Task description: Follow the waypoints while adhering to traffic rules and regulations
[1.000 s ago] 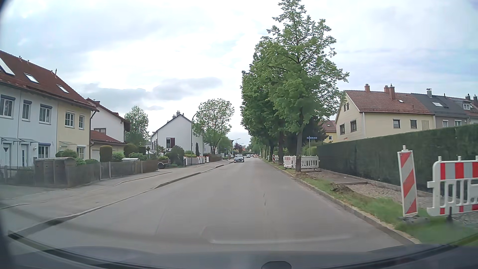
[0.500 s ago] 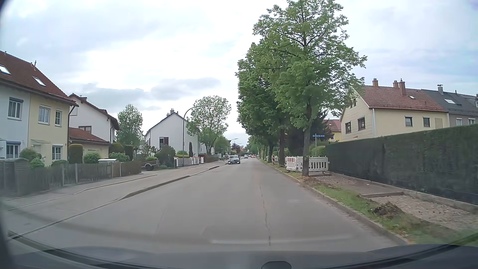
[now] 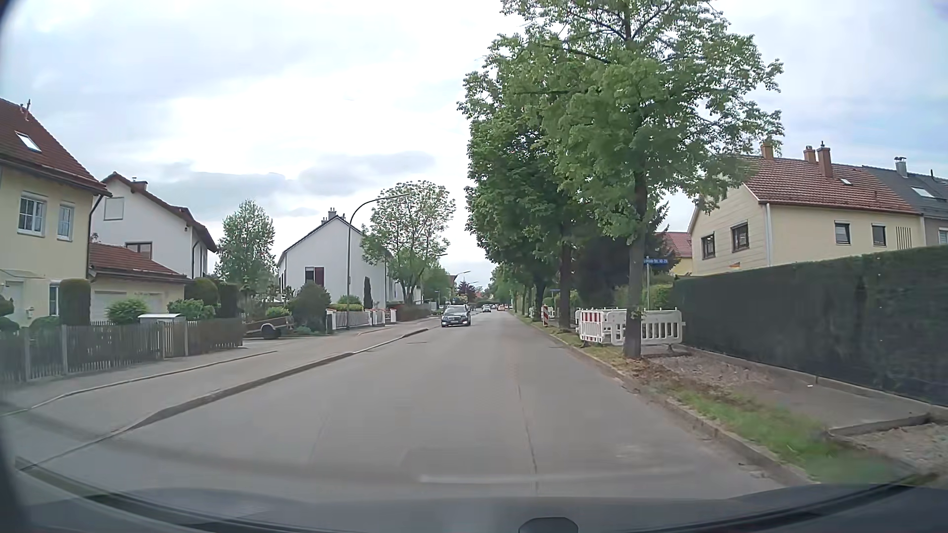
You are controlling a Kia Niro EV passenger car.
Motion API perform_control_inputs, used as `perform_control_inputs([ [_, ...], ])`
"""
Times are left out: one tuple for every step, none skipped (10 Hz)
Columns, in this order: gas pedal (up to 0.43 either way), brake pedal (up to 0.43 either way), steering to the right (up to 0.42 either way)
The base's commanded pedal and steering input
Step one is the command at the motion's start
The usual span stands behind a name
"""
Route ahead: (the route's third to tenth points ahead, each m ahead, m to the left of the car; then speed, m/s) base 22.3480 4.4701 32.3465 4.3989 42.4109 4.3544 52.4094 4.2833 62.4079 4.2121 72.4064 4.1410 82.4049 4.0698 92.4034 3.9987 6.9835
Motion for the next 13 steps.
perform_control_inputs([
  [0.098,0.000,-0.003],
  [0.098,0.000,-0.004],
  [0.098,0.000,-0.006],
  [0.098,0.000,-0.006],
  [0.098,0.000,-0.005],
  [0.098,0.000,-0.003],
  [0.098,0.000,-0.003],
  [0.098,0.000,-0.003],
  [0.098,0.000,-0.002],
  [0.098,0.000,-0.002],
  [0.098,0.000,-0.001],
  [0.098,0.000,0.001],
  [0.098,0.000,0.002],
])
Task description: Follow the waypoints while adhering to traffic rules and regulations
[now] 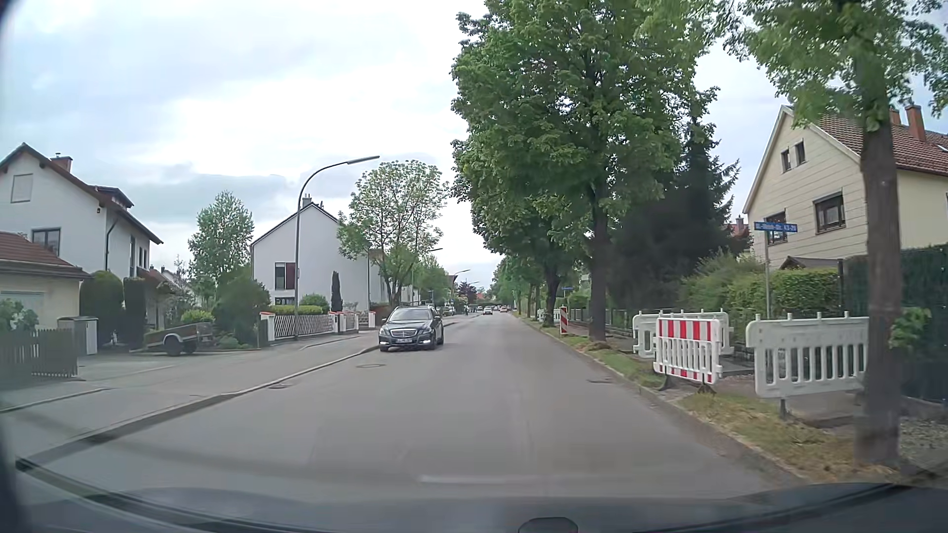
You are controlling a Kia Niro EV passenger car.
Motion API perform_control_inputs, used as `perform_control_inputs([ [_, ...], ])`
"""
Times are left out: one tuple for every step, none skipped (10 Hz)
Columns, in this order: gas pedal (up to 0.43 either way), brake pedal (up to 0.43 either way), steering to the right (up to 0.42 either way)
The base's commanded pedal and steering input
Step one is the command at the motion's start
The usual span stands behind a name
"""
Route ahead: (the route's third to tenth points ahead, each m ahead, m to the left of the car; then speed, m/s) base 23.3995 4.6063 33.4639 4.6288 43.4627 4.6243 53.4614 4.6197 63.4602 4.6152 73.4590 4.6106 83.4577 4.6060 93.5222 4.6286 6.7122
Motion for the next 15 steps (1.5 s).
perform_control_inputs([
  [0.098,0.000,0.002],
  [0.098,0.000,0.002],
  [0.130,0.000,0.002],
  [0.130,0.000,0.001],
  [0.130,0.000,0.001],
  [0.118,0.000,0.001],
  [0.118,0.000,0.001],
  [0.118,0.000,0.000],
  [0.118,0.000,-0.002],
  [0.118,0.000,-0.005],
  [0.118,0.000,-0.007],
  [0.118,0.000,-0.008],
  [0.118,0.000,-0.008],
  [0.118,0.000,-0.008],
  [0.118,0.000,-0.007],
])
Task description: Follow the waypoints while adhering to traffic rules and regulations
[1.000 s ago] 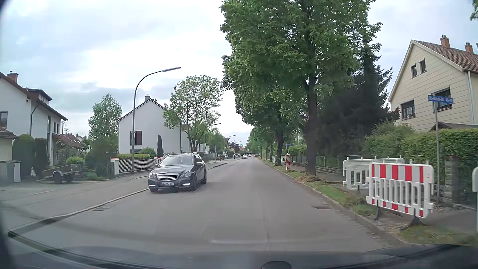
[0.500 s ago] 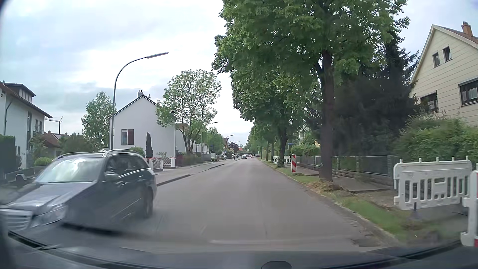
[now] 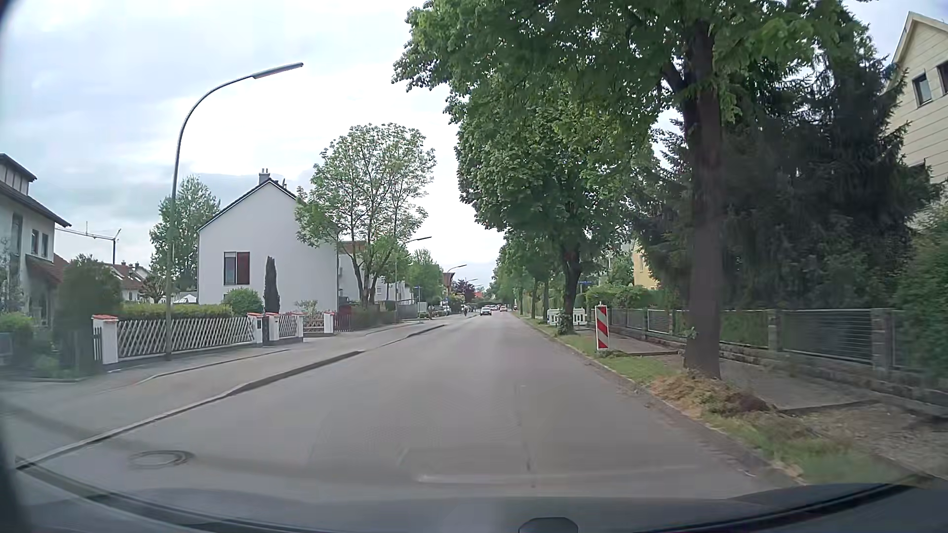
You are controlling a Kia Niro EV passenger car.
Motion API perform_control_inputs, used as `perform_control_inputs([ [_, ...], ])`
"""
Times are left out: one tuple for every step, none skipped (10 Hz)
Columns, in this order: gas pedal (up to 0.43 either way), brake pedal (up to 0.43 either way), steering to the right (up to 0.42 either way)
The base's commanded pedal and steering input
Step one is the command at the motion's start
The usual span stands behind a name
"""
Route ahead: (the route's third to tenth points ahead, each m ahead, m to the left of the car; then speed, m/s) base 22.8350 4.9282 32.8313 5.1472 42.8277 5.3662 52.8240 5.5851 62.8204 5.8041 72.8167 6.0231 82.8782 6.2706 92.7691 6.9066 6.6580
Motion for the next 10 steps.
perform_control_inputs([
  [0.118,0.000,-0.006],
  [0.118,0.000,-0.005],
  [0.118,0.000,-0.004],
  [0.118,0.000,-0.004],
  [0.118,0.000,-0.004],
  [0.118,0.000,-0.004],
  [0.118,0.000,-0.004],
  [0.118,0.000,-0.001],
  [0.130,0.000,0.002],
  [0.130,0.000,0.003],
])
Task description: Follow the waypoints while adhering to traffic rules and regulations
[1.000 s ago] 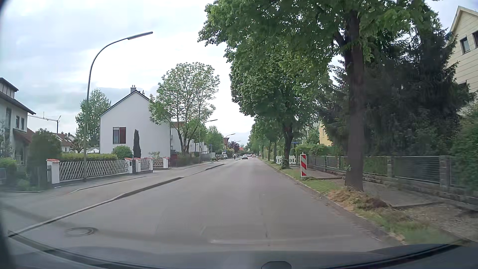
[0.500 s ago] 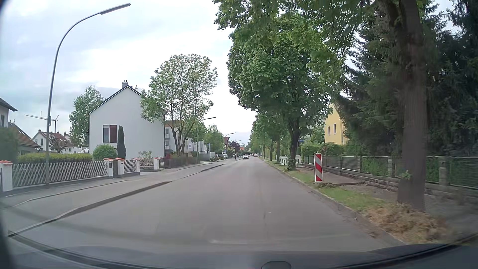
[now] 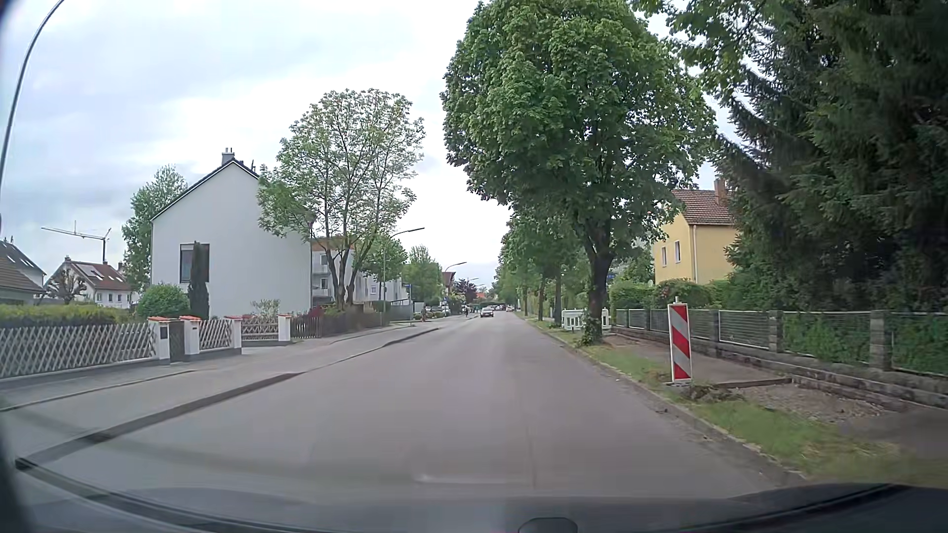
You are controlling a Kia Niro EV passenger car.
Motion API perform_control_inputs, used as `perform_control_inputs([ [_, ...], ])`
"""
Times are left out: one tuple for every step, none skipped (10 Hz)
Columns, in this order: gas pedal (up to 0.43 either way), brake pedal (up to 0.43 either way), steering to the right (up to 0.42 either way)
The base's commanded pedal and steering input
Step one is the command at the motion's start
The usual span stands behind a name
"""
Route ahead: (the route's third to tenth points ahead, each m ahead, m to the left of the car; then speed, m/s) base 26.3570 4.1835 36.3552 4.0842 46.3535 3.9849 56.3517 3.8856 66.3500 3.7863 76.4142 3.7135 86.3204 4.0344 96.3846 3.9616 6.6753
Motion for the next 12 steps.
perform_control_inputs([
  [0.130,0.000,0.003],
  [0.130,0.000,0.003],
  [0.130,0.000,0.003],
  [0.130,0.000,0.003],
  [0.130,0.000,0.002],
  [0.130,0.000,0.001],
  [0.130,0.000,-0.001],
  [0.130,0.000,-0.002],
  [0.130,0.000,-0.002],
  [0.130,0.000,-0.002],
  [0.130,0.000,-0.002],
  [0.130,0.000,-0.004],
])
